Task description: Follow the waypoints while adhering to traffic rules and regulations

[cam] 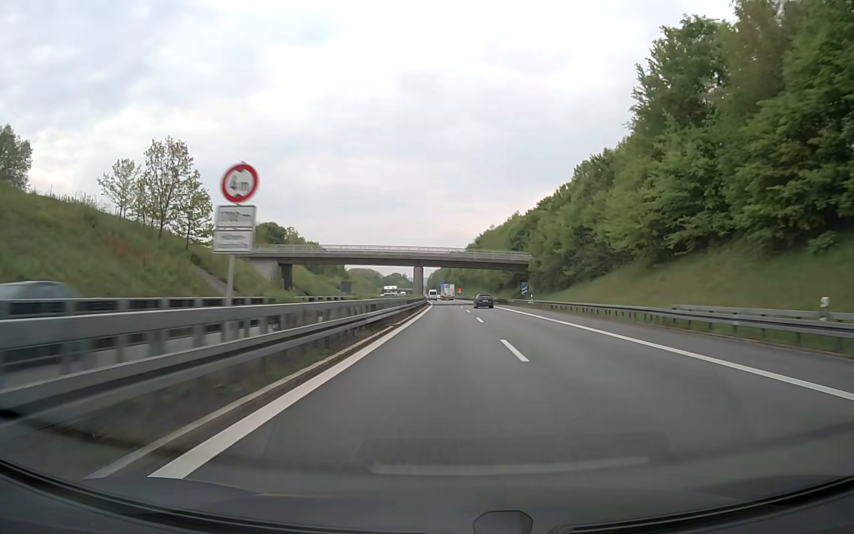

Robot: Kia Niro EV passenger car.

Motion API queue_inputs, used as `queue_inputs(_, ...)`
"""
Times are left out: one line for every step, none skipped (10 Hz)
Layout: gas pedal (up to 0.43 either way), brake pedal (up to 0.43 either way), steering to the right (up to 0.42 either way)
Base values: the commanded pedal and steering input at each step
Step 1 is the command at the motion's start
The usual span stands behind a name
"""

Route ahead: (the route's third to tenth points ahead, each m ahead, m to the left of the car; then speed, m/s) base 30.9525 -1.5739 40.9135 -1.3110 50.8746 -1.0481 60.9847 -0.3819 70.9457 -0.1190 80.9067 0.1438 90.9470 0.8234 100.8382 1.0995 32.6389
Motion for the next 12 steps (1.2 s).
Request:
queue_inputs(0.169, 0.000, -0.005)
queue_inputs(0.169, 0.000, -0.005)
queue_inputs(0.169, 0.000, -0.005)
queue_inputs(0.169, 0.000, -0.005)
queue_inputs(0.169, 0.000, -0.004)
queue_inputs(0.169, 0.000, -0.005)
queue_inputs(0.169, 0.000, -0.005)
queue_inputs(0.169, 0.000, -0.005)
queue_inputs(0.169, 0.000, -0.005)
queue_inputs(0.169, 0.000, -0.005)
queue_inputs(0.169, 0.000, -0.004)
queue_inputs(0.169, 0.000, -0.005)
